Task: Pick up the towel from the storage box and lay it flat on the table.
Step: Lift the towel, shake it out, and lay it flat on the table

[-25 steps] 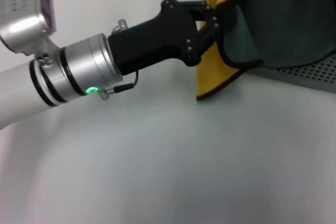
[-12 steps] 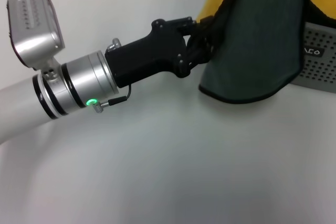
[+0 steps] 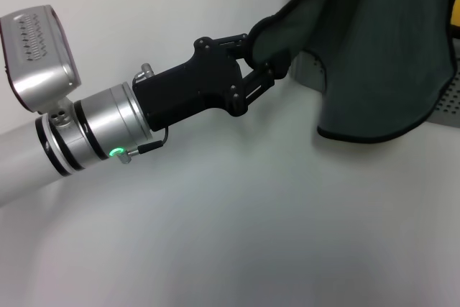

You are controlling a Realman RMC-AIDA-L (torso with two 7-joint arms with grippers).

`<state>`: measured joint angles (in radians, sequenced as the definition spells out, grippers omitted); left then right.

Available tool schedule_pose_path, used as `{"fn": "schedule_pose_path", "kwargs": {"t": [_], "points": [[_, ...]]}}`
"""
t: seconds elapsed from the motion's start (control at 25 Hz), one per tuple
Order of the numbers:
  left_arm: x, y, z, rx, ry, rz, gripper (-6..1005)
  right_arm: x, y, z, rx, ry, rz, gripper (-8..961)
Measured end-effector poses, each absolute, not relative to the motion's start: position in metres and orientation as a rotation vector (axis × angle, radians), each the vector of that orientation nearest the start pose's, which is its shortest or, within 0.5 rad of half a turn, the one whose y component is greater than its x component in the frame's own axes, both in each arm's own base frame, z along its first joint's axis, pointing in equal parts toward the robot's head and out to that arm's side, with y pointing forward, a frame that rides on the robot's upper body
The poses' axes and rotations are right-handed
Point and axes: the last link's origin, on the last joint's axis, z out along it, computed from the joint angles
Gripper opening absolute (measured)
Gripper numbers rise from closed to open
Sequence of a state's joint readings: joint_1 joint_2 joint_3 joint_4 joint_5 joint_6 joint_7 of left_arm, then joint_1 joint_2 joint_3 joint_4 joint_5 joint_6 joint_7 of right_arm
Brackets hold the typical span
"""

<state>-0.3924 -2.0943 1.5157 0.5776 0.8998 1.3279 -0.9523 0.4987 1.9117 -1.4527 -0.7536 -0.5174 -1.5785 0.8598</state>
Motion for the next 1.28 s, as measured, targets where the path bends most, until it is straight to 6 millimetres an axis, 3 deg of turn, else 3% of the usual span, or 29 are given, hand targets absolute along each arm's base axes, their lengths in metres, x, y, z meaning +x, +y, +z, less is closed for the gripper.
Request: {"fn": "schedule_pose_path", "kwargs": {"t": [0.72, 1.28], "points": [[-0.206, 0.309, -0.051, -2.455, -0.346, -1.215, 248, 0.154, 0.35, 0.098, -2.042, -0.218, 1.568, 12], [-0.208, 0.309, -0.051, -2.454, -0.352, -1.209, 211, 0.15, 0.347, 0.094, -2.036, -0.221, 1.597, 14]]}}
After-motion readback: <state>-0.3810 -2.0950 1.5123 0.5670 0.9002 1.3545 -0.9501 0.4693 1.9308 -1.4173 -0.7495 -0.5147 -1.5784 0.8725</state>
